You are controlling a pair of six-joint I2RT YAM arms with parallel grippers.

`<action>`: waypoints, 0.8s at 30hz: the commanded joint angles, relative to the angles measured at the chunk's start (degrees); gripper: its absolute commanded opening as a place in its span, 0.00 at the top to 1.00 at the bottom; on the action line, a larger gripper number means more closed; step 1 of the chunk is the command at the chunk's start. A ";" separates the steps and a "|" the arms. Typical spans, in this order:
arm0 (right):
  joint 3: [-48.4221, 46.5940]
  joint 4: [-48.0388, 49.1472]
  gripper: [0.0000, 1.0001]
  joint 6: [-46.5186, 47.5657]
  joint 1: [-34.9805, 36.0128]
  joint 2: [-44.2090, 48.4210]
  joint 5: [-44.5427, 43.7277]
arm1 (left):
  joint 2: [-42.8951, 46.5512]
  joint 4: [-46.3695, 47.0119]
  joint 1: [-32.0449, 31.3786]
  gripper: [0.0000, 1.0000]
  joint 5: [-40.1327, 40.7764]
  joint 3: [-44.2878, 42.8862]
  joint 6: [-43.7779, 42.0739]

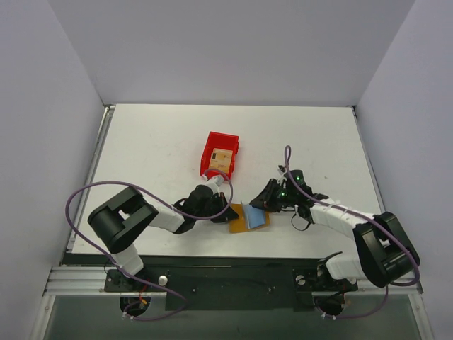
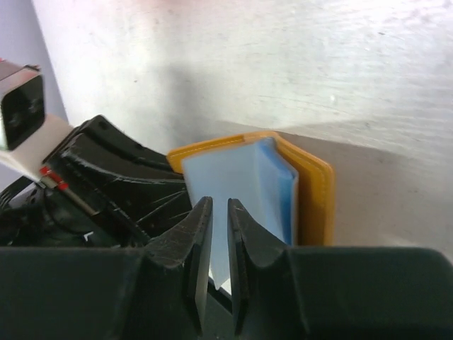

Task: Put the credit cards into the card holder
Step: Open the card holder at the center of the board.

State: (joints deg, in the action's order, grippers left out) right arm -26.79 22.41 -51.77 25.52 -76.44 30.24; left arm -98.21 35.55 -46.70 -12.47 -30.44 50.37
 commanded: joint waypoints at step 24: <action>-11.10 -18.19 1.00 10.90 8.67 -11.62 -10.46 | 2.06 -7.23 0.20 0.71 2.88 -2.34 -4.14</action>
State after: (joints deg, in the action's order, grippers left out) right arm -36.53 8.62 -42.94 34.13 -87.68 23.31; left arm -98.89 35.44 -46.70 -13.26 -31.33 49.45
